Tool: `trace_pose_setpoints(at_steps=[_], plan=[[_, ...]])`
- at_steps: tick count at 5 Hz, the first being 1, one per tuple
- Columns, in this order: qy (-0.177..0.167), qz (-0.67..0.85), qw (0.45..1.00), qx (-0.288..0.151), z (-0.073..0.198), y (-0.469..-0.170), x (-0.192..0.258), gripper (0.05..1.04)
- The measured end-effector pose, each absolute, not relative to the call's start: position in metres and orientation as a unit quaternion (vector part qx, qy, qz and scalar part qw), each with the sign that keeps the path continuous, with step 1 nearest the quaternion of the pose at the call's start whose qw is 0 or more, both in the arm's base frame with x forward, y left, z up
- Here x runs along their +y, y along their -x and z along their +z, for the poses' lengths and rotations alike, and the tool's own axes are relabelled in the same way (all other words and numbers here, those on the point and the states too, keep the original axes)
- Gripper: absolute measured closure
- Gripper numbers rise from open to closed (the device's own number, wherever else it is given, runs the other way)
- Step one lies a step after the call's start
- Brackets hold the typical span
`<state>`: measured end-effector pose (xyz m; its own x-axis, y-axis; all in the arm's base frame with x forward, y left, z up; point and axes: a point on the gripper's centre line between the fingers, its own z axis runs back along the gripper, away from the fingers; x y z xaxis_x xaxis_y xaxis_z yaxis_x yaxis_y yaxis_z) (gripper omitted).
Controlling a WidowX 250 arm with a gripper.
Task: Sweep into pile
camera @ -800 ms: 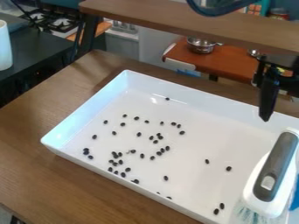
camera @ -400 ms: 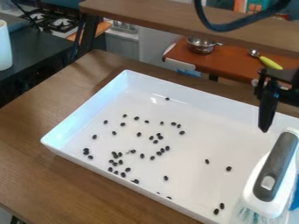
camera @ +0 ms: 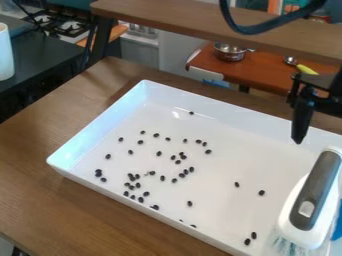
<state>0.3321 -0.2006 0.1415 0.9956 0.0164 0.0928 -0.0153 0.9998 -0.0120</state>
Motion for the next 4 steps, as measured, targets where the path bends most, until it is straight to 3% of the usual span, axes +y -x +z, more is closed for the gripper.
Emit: trace_pose_setpoints(at_steps=[4], plan=[[-0.016,0.021,0.999,-0.045,0.083,-0.332,-0.204,0.083]])
